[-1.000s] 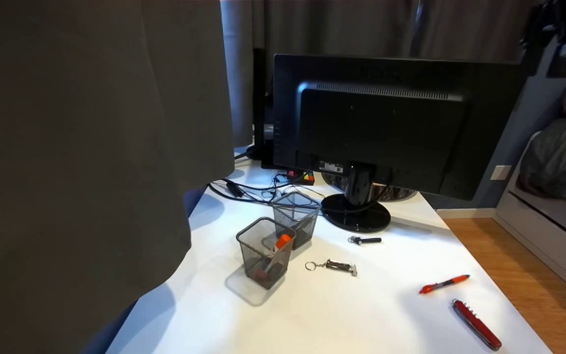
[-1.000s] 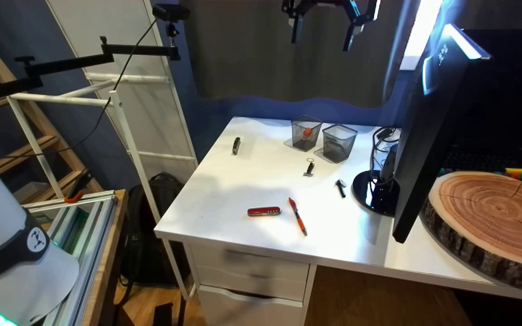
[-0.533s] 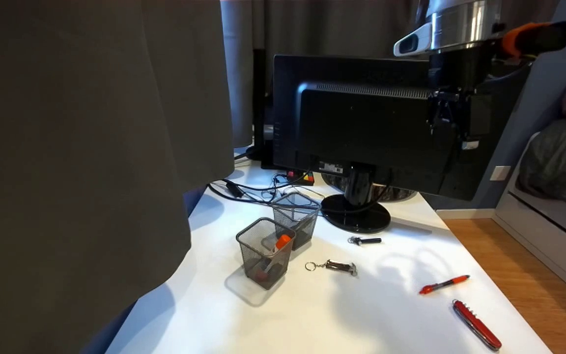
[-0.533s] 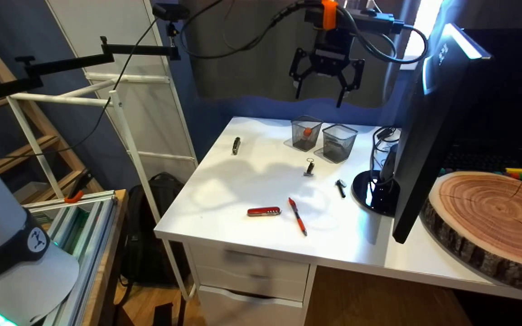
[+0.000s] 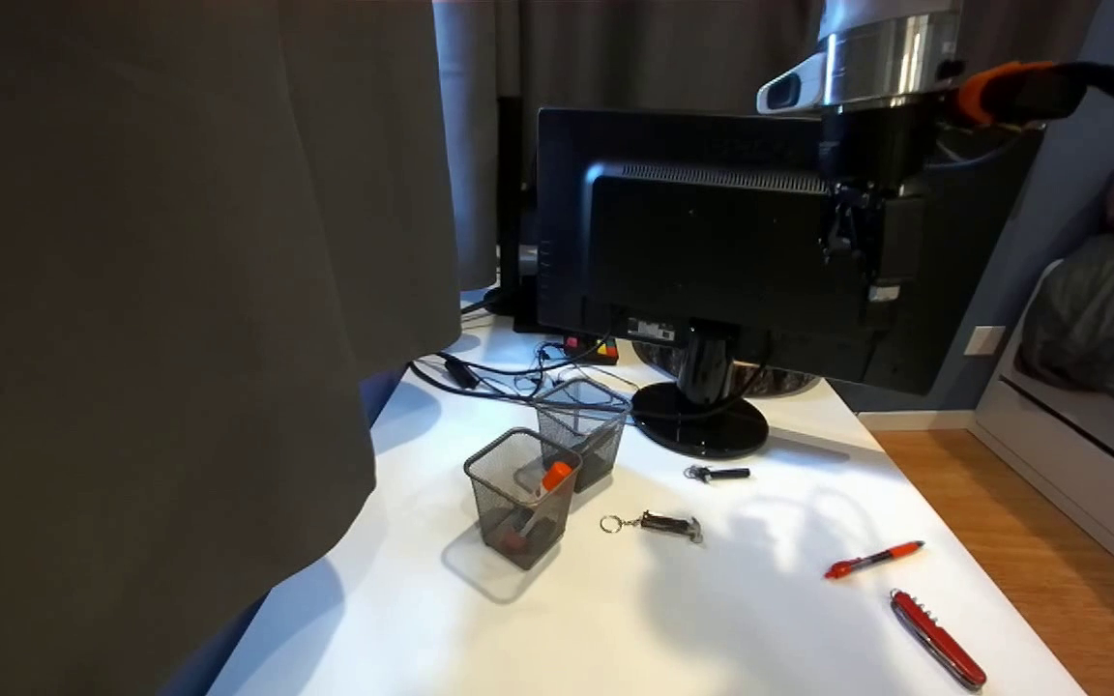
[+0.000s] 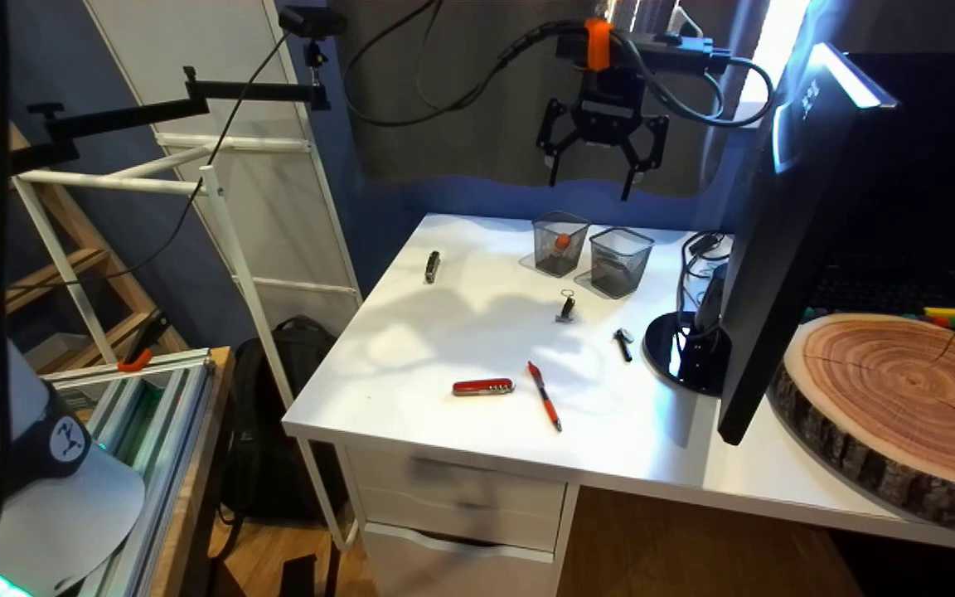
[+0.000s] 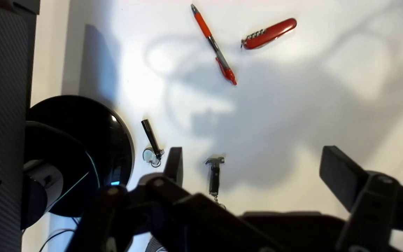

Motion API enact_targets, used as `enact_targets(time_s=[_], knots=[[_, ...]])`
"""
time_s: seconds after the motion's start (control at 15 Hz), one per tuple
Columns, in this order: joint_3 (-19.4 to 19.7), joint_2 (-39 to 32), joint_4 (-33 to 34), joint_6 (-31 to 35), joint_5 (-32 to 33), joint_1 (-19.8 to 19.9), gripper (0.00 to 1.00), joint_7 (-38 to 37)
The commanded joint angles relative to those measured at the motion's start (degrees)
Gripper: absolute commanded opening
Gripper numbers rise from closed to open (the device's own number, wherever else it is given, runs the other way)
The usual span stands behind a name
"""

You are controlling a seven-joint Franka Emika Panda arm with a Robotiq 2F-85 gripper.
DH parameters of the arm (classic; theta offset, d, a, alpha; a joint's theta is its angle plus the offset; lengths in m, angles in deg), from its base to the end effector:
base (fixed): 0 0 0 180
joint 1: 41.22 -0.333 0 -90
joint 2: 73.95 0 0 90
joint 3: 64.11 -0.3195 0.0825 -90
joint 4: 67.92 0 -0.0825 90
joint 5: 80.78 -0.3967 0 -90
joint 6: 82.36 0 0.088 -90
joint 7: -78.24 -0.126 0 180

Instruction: Pick up the keychain from the table and put it in the gray pen holder on the left

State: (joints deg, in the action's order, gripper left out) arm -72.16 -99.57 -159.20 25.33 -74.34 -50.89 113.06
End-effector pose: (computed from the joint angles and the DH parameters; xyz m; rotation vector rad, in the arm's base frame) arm 0.6447 0.1847 0.3435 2.7675 1.4244 -0.2499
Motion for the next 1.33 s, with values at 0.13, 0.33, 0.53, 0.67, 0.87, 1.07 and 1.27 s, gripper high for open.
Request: enact_targets(time_s=[0.13, 0.33, 0.53, 0.67, 0.87, 1.07, 1.27], knots=[[-2.55, -12.16, 2.72, 6.11, 2.20, -3.00, 1.00, -4.73], [-1.20, -18.47, 4.62, 7.33, 7.32, -5.52, 1.00, -6.32], [-0.39, -24.71, 8.97, 6.74, 12.05, -6.34, 1.00, -5.03], [-0.19, -27.57, 12.10, 7.82, 14.39, -7.18, 1.00, -5.62], [-1.29, -26.87, 10.16, 8.91, 13.35, -5.82, 1.00, -5.47], [-1.23, -27.89, 12.48, 8.98, 13.35, -6.33, 1.00, -5.44], [-1.22, -27.91, 12.69, 8.98, 13.36, -6.35, 1.00, -5.44]])
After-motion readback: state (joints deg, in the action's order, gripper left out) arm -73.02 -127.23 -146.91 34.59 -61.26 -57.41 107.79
